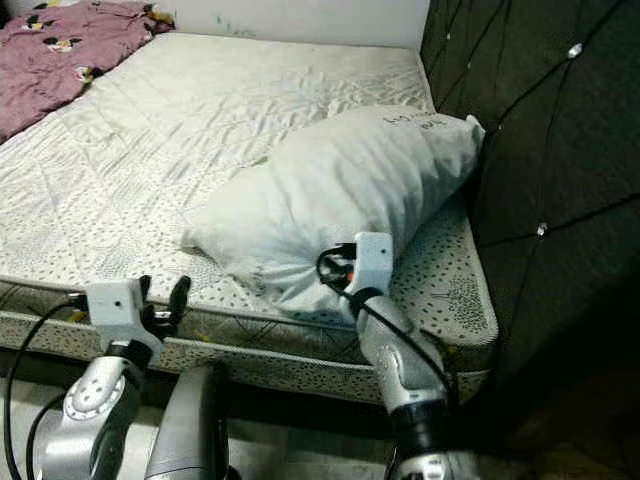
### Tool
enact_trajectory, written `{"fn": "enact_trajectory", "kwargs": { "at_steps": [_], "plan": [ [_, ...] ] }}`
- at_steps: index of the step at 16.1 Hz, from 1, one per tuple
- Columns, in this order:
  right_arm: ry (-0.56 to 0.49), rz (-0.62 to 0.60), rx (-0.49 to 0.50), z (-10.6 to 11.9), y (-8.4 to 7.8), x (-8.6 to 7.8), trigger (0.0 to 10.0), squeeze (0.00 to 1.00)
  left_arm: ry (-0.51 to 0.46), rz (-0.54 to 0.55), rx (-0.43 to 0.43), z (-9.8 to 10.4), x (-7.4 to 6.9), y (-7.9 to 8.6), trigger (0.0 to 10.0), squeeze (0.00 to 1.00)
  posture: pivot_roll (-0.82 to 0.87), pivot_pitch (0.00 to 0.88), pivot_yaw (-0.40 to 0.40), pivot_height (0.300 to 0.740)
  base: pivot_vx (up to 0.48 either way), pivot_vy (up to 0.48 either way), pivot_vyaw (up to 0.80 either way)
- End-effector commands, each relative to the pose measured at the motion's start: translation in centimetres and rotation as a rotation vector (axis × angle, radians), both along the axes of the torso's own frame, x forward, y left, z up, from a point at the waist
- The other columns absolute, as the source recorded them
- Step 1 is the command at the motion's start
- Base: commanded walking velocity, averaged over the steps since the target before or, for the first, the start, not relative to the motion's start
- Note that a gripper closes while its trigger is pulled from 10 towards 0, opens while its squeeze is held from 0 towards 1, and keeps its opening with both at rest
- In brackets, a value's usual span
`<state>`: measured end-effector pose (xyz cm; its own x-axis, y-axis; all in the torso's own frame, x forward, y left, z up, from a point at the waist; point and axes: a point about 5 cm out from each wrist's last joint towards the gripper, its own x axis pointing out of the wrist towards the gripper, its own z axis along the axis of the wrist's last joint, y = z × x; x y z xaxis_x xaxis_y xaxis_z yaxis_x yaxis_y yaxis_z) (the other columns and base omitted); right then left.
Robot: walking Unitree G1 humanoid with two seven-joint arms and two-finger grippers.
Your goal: Clean up the room
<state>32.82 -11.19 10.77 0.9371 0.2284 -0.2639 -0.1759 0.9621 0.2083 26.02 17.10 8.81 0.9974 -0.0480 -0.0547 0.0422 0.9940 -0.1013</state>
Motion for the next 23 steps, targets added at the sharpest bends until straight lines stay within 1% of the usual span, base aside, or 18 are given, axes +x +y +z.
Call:
{"fn": "enact_trajectory", "kwargs": {
  "at_steps": [1,2,4,5,6,7,8,9,10,12,13,16,18,19,20,21,22,23],
  "plan": [
    [-0.076,-0.189,-0.064,1.7,-4.2,1.3,0.0,0.00,-0.001,-0.007,0.014,0.2,-0.1,0.0,10.0,0.00,0.01,0.013,-0.026,0.484,0.000,0.000,0.00],
    [-0.092,-0.199,-0.074,2.3,-4.7,1.7,0.0,0.00,-0.001,-0.008,0.012,0.3,-0.2,0.0,10.0,0.00,0.01,0.032,-0.029,0.484,0.000,0.000,0.00],
    [-0.123,-0.248,-0.105,3.5,-6.9,3.1,0.0,0.00,0.014,-0.011,0.013,0.0,-0.4,-0.3,10.0,0.00,0.01,0.053,-0.032,0.484,0.000,0.000,0.00],
    [-0.159,-0.281,-0.133,4.7,-8.9,4.0,0.0,0.00,0.019,-0.013,0.012,0.0,-0.8,-0.6,10.0,0.00,0.01,0.065,-0.034,0.484,0.000,0.000,0.00],
    [-0.177,-0.298,-0.153,5.3,-9.8,4.3,0.0,0.00,0.022,-0.016,0.012,-0.1,-1.1,-0.8,10.0,0.00,0.01,0.070,-0.034,0.484,0.000,0.000,0.00],
    [-0.203,-0.331,-0.179,6.3,-11.3,4.7,0.0,0.00,0.028,-0.018,0.012,-0.2,-1.2,-0.9,10.0,0.00,0.01,0.073,-0.032,0.484,0.000,0.000,0.00],
    [-0.215,-0.343,-0.187,6.7,-11.8,4.8,0.0,0.00,0.030,-0.018,0.012,-0.2,-1.3,-1.0,10.0,0.00,0.01,0.076,-0.032,0.484,0.000,0.000,0.00],
    [-0.294,-0.422,-0.184,9.3,-14.4,5.4,0.0,0.00,0.029,-0.021,0.025,-0.1,-1.4,-1.0,10.0,0.00,0.01,0.087,-0.027,0.484,0.000,0.000,0.00],
    [-0.315,-0.447,-0.184,10.0,-15.3,5.5,0.0,0.00,0.031,-0.021,0.025,-0.1,-1.4,-1.0,10.0,0.00,0.01,0.090,-0.026,0.484,0.000,0.000,0.00],
    [-0.349,-0.498,-0.219,11.3,-17.4,5.3,0.0,0.00,0.042,-0.020,0.025,-0.3,-1.5,-1.0,10.0,0.00,0.01,0.094,-0.027,0.484,0.000,0.000,0.00],
    [-0.348,-0.514,-0.229,11.2,-18.0,5.0,0.0,0.00,0.044,-0.019,0.026,-0.2,-1.5,-1.0,10.0,0.00,0.01,0.096,-0.029,0.484,0.000,0.000,0.00],
    [-0.301,-0.527,-0.292,8.9,-19.3,3.4,0.0,0.00,0.054,-0.015,0.025,-0.4,-1.8,-1.1,10.0,0.00,0.00,0.109,-0.037,0.484,0.000,0.000,0.00],
    [-0.290,-0.569,-0.302,7.3,-20.3,1.7,0.0,0.00,0.065,-0.012,0.026,-0.6,-2.1,-1.1,10.0,0.00,0.00,0.112,-0.041,0.484,0.000,0.000,0.00],
    [-0.290,-0.580,-0.308,6.2,-20.2,0.2,0.0,0.00,0.071,-0.011,0.026,-0.8,-2.3,-1.0,10.0,0.00,-0.01,0.117,-0.044,0.484,0.000,0.000,0.00],
    [-0.312,-0.522,-0.348,5.1,-18.6,-1.7,0.0,0.00,0.075,-0.010,0.027,-0.8,-2.4,-1.0,10.0,0.00,-0.01,0.120,-0.042,0.484,0.000,0.000,0.00],
    [-0.327,-0.482,-0.369,4.5,-17.2,-3.5,0.0,0.00,0.078,-0.011,0.028,-0.8,-2.4,-1.0,10.0,0.00,-0.02,0.126,-0.038,0.484,0.000,0.000,0.00],
    [-0.326,-0.474,-0.371,4.3,-16.8,-4.0,0.0,0.00,0.079,-0.012,0.028,-0.9,-2.4,-1.1,10.0,0.00,-0.02,0.126,-0.038,0.484,0.000,0.000,0.00],
    [-0.323,-0.462,-0.370,3.8,-16.0,-5.2,0.0,0.00,0.084,-0.018,0.029,-0.9,-2.4,-1.1,10.0,0.00,-0.03,0.130,-0.032,0.484,0.000,0.000,0.00]
  ]
}}
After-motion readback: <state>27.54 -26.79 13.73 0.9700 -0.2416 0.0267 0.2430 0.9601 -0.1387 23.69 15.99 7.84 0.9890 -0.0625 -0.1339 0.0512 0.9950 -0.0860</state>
